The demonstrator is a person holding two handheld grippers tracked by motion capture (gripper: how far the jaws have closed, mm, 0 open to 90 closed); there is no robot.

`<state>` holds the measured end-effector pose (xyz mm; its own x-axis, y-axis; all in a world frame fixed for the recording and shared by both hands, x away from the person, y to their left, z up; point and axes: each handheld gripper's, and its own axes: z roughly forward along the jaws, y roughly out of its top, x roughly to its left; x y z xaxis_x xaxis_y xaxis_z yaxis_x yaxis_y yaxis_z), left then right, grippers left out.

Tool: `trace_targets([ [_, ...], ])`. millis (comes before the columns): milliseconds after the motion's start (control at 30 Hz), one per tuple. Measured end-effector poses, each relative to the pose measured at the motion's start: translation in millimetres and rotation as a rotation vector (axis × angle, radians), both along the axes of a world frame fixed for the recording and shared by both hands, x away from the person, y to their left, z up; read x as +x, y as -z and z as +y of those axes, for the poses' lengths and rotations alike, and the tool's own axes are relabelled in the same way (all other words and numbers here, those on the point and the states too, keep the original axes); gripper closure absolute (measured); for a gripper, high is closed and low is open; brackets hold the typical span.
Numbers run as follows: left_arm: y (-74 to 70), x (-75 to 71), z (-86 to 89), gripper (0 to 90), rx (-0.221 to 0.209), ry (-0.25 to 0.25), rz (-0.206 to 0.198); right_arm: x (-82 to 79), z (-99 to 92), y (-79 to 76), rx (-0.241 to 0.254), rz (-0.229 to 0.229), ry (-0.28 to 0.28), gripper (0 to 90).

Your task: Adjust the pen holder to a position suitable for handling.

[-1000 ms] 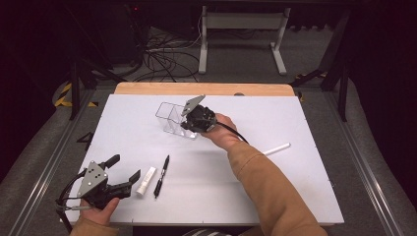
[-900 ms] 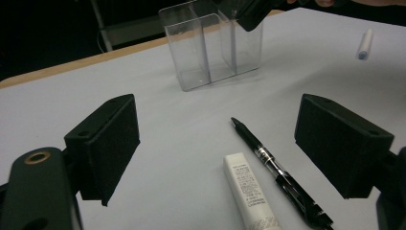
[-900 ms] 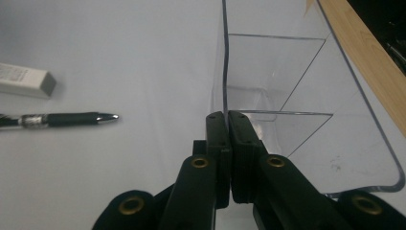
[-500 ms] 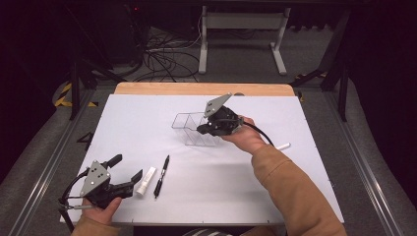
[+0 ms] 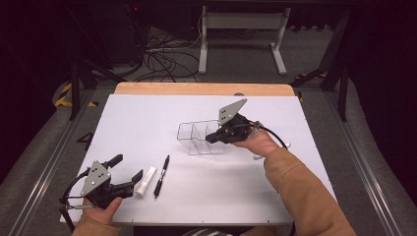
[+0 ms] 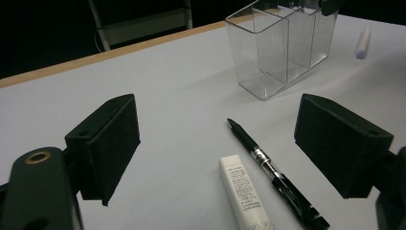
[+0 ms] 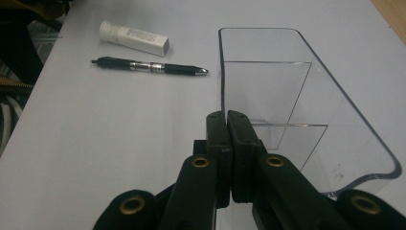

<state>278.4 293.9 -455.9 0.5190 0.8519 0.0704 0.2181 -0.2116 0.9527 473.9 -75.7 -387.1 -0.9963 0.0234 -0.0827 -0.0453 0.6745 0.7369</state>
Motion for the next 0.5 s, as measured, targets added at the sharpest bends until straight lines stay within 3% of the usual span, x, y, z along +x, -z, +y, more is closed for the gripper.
trace_targets([
  [500, 0.2, 0.1, -0.4, 16.4, 0.001, 0.001, 0.001, 7.8, -10.7, 6.0, -0.104, -0.066, -0.049, 88.7],
])
